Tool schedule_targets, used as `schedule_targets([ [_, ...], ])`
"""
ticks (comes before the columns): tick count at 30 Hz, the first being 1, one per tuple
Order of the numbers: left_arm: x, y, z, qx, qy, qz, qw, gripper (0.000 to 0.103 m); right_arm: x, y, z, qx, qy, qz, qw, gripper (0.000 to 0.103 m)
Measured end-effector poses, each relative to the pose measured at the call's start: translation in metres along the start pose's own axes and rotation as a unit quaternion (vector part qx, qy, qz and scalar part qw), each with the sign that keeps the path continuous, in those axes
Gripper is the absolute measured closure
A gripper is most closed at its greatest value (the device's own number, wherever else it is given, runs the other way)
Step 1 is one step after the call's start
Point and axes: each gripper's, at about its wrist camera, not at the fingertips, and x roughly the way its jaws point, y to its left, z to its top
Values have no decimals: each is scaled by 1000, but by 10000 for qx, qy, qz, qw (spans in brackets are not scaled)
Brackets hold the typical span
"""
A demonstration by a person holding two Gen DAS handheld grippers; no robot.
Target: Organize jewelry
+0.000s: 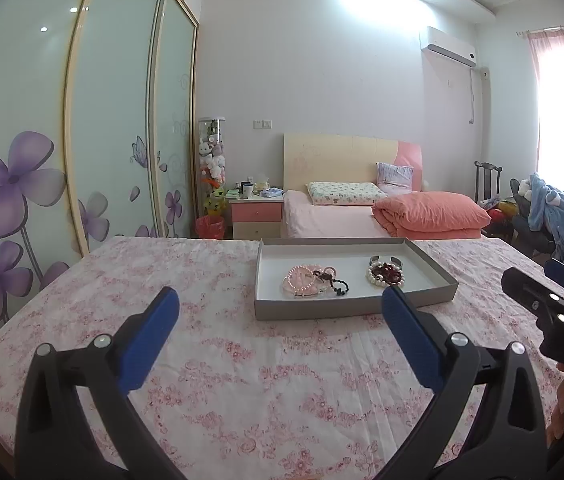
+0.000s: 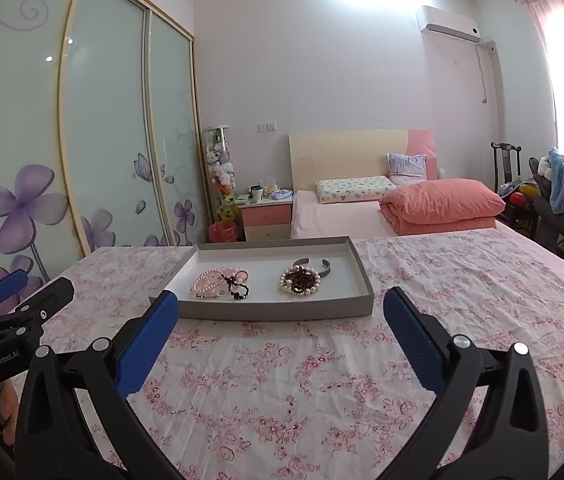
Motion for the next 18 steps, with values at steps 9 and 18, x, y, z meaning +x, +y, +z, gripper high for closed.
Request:
schedule_targets([
  [9, 6, -1, -6, 34, 103, 9, 9999, 4, 2, 0, -2, 42, 85, -10, 10000, 2],
  [18, 9, -1, -8, 33, 152, 8, 9999, 4, 4, 0, -5, 59, 151, -12, 9999, 2],
])
